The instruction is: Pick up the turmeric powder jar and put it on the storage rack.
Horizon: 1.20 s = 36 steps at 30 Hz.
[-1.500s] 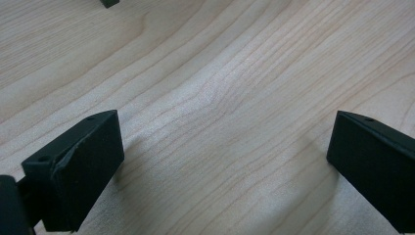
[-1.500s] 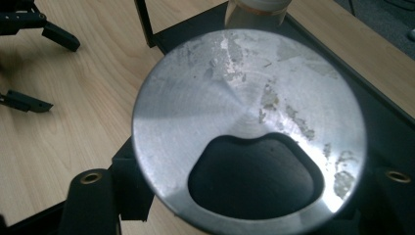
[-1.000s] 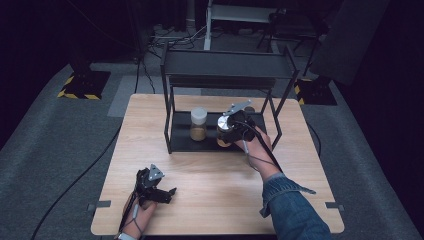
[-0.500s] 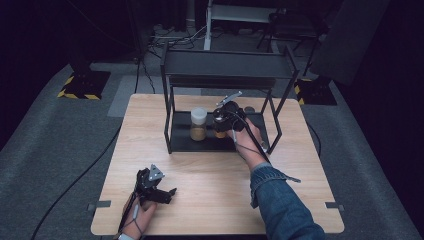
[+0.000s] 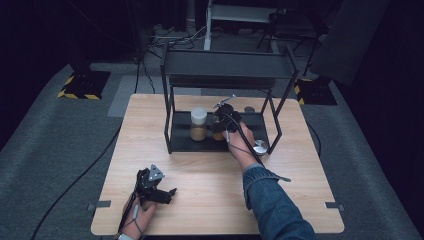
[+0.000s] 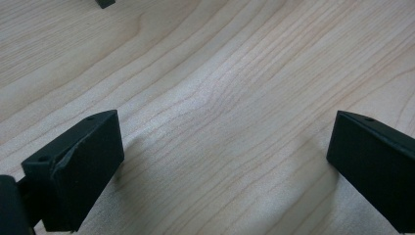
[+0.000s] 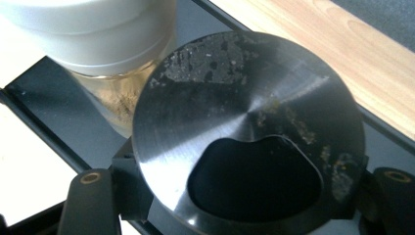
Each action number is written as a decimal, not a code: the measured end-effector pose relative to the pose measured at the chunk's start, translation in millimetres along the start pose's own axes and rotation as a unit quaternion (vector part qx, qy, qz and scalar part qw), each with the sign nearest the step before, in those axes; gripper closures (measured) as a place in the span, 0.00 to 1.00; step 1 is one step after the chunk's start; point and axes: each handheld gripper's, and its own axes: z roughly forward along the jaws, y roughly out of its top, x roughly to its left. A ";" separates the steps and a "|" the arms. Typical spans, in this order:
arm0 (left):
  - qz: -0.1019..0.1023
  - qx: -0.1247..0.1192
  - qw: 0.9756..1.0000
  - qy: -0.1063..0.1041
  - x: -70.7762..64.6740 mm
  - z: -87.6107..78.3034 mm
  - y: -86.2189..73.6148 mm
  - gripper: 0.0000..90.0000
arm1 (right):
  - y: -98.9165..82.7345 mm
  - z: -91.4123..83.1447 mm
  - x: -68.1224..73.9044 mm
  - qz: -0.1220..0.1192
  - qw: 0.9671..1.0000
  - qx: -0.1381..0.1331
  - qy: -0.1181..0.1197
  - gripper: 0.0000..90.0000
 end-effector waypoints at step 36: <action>0.000 0.000 1.000 -0.001 0.1 0.1 -0.1 0.00 | -33.2 -9.4 -2.3 0.036 0.998 -0.047 0.005 0.08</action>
